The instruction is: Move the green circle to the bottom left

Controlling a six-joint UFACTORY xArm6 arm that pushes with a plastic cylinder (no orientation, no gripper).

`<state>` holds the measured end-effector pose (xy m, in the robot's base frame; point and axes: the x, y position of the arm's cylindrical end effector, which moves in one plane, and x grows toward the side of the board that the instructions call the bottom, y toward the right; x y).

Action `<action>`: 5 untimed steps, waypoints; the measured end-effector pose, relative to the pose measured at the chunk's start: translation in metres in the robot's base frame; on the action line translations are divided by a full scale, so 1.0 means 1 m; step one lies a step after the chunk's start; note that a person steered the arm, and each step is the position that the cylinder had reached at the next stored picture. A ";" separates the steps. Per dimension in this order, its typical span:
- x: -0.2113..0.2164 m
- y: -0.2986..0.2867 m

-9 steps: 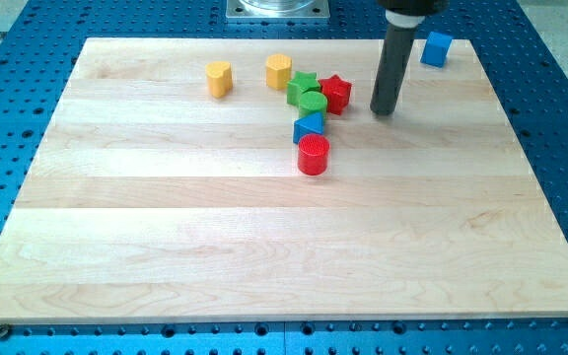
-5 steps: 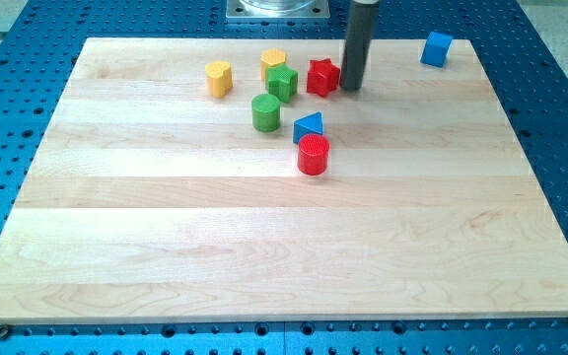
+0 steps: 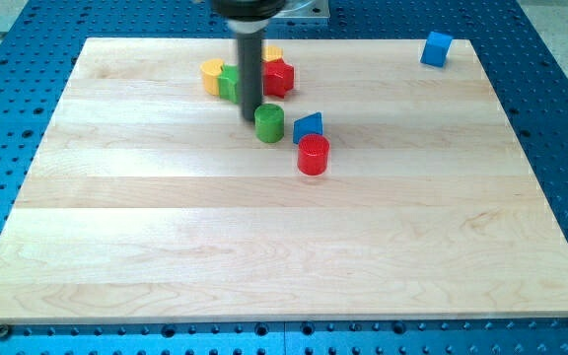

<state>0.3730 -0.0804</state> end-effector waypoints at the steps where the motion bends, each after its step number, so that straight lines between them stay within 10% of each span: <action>1: 0.042 -0.060; 3: -0.038 0.044; 4: -0.013 0.087; 5: 0.049 0.003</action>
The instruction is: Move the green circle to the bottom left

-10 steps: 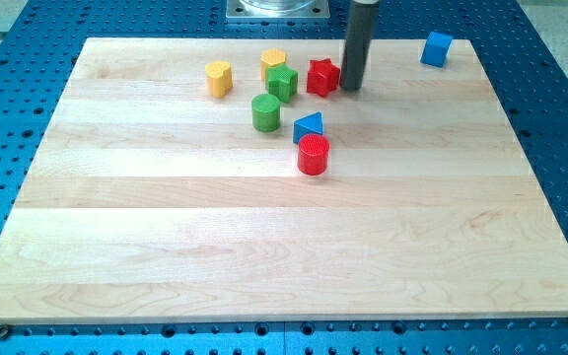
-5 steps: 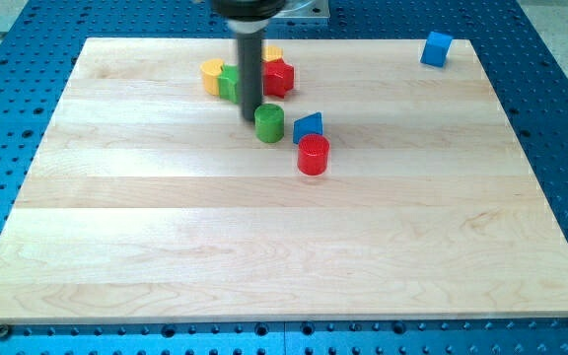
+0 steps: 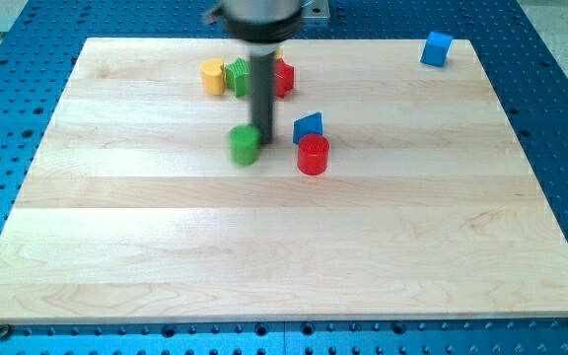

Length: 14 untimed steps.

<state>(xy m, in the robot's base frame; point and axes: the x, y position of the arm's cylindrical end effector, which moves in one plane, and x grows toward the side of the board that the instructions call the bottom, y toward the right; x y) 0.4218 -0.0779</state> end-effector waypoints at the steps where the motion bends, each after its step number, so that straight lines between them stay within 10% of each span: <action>1: 0.063 -0.085; 3: 0.059 -0.048; 6: 0.176 -0.077; 9: 0.100 -0.086; 11: 0.105 -0.194; 14: 0.048 0.013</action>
<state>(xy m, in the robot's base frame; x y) 0.4698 -0.0646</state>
